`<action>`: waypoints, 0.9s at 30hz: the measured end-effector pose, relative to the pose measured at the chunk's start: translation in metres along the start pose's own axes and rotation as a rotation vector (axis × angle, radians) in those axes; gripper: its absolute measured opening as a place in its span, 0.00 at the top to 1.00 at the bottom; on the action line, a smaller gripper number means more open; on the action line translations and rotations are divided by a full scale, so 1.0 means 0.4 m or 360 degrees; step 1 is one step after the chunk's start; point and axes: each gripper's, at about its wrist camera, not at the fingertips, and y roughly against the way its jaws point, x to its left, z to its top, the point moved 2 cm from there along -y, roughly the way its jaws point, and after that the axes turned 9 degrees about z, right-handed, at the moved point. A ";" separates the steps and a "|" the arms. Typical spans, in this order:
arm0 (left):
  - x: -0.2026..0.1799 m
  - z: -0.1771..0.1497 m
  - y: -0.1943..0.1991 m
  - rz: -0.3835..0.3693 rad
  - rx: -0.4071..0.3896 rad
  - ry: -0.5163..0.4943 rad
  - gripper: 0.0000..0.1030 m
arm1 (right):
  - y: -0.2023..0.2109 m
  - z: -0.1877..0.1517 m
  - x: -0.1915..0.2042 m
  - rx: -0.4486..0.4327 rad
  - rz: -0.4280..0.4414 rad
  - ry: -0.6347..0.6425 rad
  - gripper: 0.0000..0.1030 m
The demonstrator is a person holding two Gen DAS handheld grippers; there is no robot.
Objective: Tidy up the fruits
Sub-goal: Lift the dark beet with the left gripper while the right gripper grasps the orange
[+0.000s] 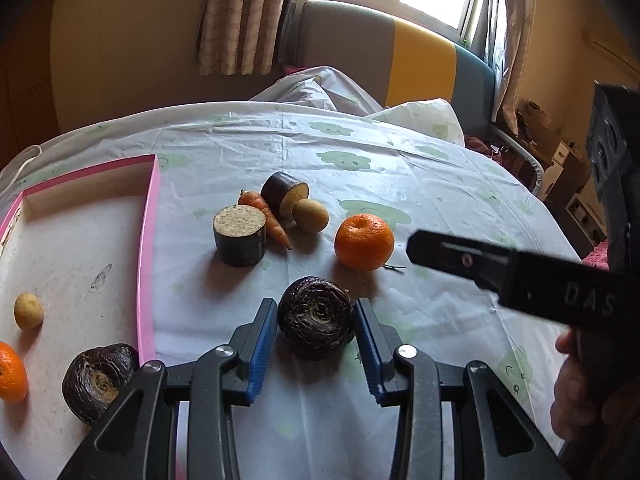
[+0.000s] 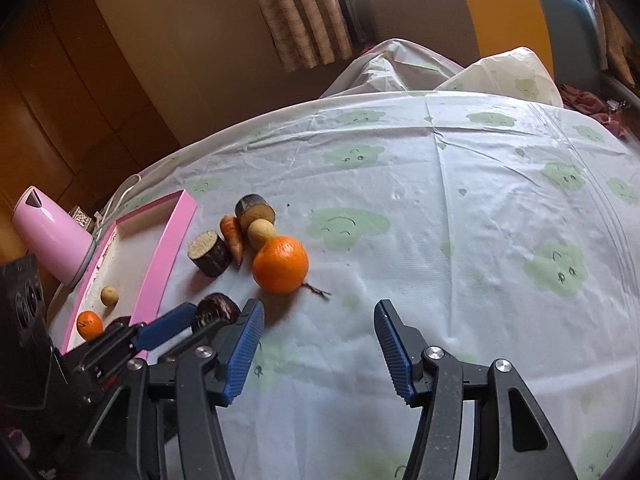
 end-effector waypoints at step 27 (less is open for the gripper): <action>-0.002 0.000 0.008 0.0002 -0.0008 -0.0022 0.62 | -0.031 -0.042 -0.014 0.0105 -0.0081 -0.0041 0.63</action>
